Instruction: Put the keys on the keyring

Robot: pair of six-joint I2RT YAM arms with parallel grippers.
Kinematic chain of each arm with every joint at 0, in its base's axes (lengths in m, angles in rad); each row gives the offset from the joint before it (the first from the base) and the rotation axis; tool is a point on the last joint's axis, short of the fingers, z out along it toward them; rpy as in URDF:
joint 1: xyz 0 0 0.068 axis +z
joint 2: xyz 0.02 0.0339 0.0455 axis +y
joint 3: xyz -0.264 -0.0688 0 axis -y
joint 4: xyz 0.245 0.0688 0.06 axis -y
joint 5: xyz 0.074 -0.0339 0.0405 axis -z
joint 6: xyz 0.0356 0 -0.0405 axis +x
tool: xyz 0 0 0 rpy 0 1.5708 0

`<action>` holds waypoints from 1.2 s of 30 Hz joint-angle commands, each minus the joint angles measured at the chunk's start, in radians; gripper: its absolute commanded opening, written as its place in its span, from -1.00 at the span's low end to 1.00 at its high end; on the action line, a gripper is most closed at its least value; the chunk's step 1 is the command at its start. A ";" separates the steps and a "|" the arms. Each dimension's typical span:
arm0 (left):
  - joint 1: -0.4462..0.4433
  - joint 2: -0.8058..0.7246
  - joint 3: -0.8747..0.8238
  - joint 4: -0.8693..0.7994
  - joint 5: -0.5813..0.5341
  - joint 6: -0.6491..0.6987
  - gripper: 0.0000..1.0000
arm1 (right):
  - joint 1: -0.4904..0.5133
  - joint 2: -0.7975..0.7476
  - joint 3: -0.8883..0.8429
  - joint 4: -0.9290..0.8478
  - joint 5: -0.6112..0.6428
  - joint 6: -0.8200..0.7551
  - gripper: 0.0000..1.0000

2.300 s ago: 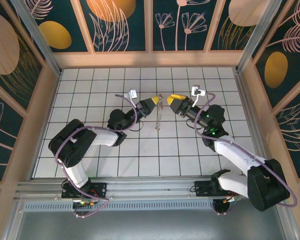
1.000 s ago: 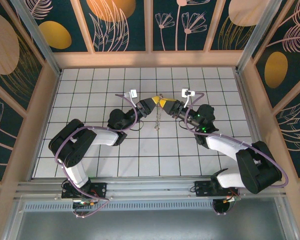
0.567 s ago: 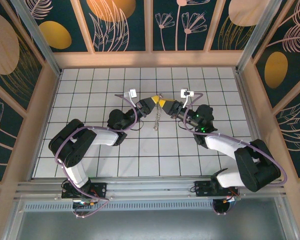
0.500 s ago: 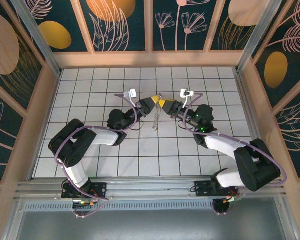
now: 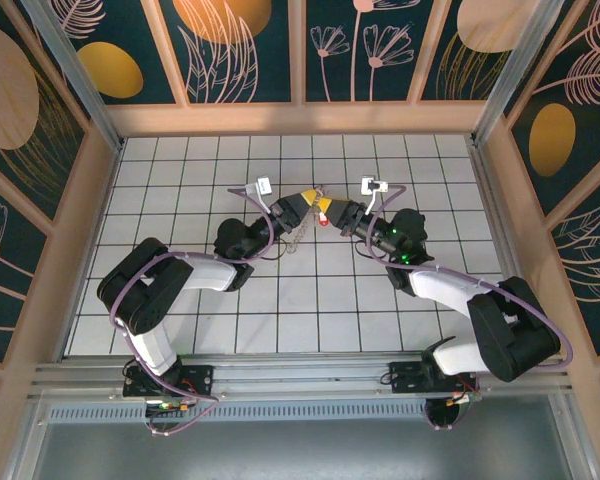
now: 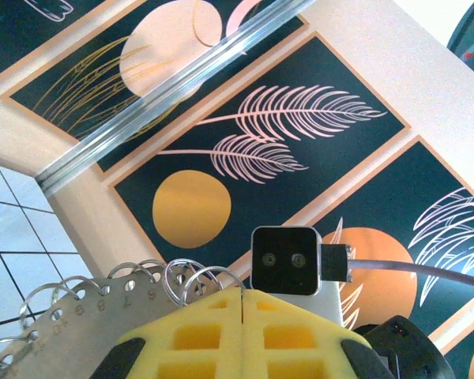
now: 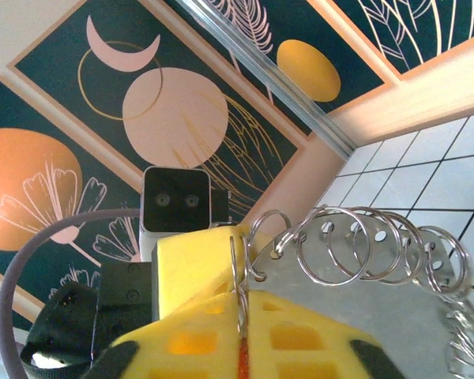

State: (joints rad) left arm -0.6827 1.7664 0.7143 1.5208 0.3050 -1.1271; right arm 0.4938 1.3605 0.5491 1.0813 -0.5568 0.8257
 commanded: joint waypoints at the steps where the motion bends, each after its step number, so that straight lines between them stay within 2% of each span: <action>1: 0.002 -0.004 0.001 0.091 -0.001 0.011 -1.00 | 0.010 0.004 0.031 0.054 0.005 -0.001 -0.51; 18: 0.002 -0.008 -0.004 0.092 -0.002 0.016 -1.00 | -0.003 -0.026 -0.004 0.052 0.032 -0.009 -0.51; 22: 0.002 -0.005 -0.003 0.096 0.000 0.014 -1.00 | -0.009 -0.032 -0.001 0.057 0.029 -0.008 -0.19; 24: 0.002 -0.005 -0.004 0.095 0.000 0.014 -1.00 | -0.016 -0.037 0.000 0.056 0.032 -0.007 -0.14; 36: 0.002 -0.002 0.005 0.090 0.005 0.013 -1.00 | -0.046 -0.018 0.014 0.087 -0.021 0.016 -0.20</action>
State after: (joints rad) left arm -0.6827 1.7664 0.7128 1.5223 0.3054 -1.1271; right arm 0.4492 1.3434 0.5537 1.0992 -0.5484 0.8242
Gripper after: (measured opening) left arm 0.050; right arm 0.401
